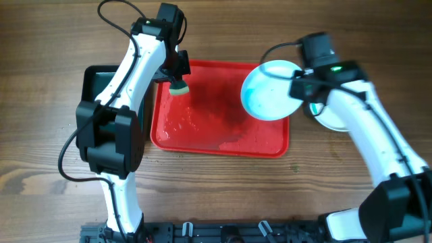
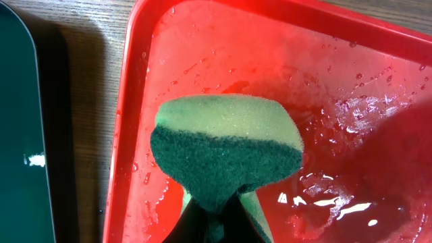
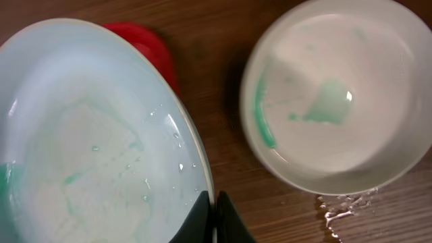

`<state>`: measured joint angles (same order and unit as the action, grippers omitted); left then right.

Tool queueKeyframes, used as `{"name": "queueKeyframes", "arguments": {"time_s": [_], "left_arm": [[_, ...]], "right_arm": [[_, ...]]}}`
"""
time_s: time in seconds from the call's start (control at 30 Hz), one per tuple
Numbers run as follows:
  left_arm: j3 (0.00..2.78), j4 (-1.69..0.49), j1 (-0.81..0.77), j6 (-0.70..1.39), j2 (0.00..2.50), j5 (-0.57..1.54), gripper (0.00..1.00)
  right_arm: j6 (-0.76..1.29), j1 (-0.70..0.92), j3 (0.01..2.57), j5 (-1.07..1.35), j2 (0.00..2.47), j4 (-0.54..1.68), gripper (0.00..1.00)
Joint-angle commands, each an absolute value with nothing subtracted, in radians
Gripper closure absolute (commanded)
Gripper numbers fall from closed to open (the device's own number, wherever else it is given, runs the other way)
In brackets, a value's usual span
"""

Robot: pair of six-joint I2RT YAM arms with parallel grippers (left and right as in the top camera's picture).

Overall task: Clean dirty plates on tray and stack at the side
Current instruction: 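Lift the plate with right gripper and carry it onto the stack, then release the plate on the stack and hold the right gripper nearby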

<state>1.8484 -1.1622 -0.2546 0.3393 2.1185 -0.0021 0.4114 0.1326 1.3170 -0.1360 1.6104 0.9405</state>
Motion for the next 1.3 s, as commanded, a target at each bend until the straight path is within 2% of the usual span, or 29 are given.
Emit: {"name": "queueKeyframes", "arguments": {"time_s": [0.0, 0.27, 0.5, 0.6, 0.63, 0.7, 0.8, 0.93, 1.07, 1.27], "left_arm": [[1.847, -1.159, -0.249, 0.352, 2.119, 0.007, 0.96], [1.847, -1.159, -0.249, 0.352, 2.119, 0.007, 0.96], [1.847, -1.159, -0.249, 0.352, 2.119, 0.007, 0.96], [1.847, -1.159, -0.249, 0.352, 2.119, 0.007, 0.96], [1.847, -1.159, -0.249, 0.352, 2.119, 0.007, 0.96], [1.847, -1.159, -0.249, 0.352, 2.119, 0.007, 0.96], [1.847, -1.159, -0.249, 0.352, 2.119, 0.007, 0.96], [1.847, -1.158, -0.249, 0.352, 2.119, 0.007, 0.96], [1.847, -1.156, -0.249, 0.352, 2.119, 0.007, 0.96], [1.847, -1.155, -0.249, 0.352, 2.119, 0.007, 0.96]], "right_arm": [[0.365, -0.133, 1.315, -0.005, 1.584, 0.943, 0.96], [0.361, -0.401, 1.21, -0.007, 1.586, 0.888, 0.96], [0.369, -0.435, 1.053, -0.049, 1.593, 0.705, 0.94], [0.361, -0.435, 1.039, -0.008, 1.597, 0.679, 0.59], [0.327, -0.435, 1.039, 0.039, 1.597, 0.664, 0.52], [0.268, -0.425, 1.046, 0.15, 1.597, 0.651, 0.46], [0.208, -0.375, 1.083, 0.221, 1.592, 0.68, 0.45], [0.103, -0.198, 1.13, 0.299, 1.578, 0.71, 0.45], [0.059, -0.022, 1.111, 0.241, 1.61, 0.698, 0.46], [0.047, 0.06, 1.104, 0.215, 1.74, 0.688, 0.57]]}}
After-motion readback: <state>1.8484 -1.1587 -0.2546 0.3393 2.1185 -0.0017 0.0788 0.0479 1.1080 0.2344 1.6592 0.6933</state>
